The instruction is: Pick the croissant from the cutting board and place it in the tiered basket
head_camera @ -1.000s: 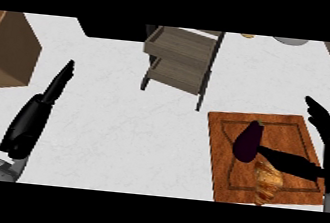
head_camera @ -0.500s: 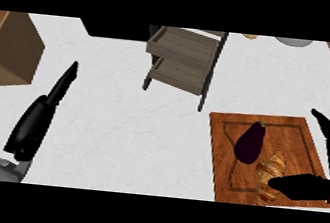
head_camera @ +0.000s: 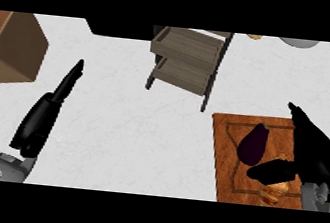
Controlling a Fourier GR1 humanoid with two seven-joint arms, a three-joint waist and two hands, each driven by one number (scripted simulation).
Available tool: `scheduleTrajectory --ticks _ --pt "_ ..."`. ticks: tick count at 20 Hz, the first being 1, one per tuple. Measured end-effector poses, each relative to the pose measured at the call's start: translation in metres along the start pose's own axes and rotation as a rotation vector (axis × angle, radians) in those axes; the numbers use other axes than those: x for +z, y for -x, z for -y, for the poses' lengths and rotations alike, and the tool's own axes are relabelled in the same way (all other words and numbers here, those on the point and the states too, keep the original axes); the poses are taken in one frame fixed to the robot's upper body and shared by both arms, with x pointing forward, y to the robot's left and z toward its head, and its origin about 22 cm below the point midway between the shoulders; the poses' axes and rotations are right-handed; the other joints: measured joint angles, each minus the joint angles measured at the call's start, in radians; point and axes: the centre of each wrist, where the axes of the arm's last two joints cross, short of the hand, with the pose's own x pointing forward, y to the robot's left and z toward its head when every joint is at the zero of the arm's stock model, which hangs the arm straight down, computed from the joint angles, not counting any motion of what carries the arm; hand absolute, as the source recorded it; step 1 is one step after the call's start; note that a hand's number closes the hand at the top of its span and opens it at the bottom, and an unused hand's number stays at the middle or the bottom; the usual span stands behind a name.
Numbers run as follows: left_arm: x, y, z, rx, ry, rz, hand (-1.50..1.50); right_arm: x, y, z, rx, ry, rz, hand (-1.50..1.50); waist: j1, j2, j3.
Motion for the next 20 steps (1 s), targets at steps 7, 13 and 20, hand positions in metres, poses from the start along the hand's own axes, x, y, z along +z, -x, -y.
scheduleTrajectory --ticks 7,13,20 --pt "-0.002 0.003 -0.005 -0.004 -0.001 -0.006 0.00 -0.019 -0.004 -0.033 0.106 -0.009 -0.101 -1.50 -0.004 -0.001 0.001" --pt "0.002 0.004 -0.011 -0.004 -0.002 -0.014 0.00 -0.026 -0.004 -0.051 0.146 -0.010 -0.173 -1.50 -0.010 -0.004 0.002" --pt "0.006 0.007 -0.010 -0.012 -0.013 -0.013 0.00 -0.022 -0.004 -0.072 0.175 -0.083 -0.214 -1.50 -0.016 -0.004 0.003"
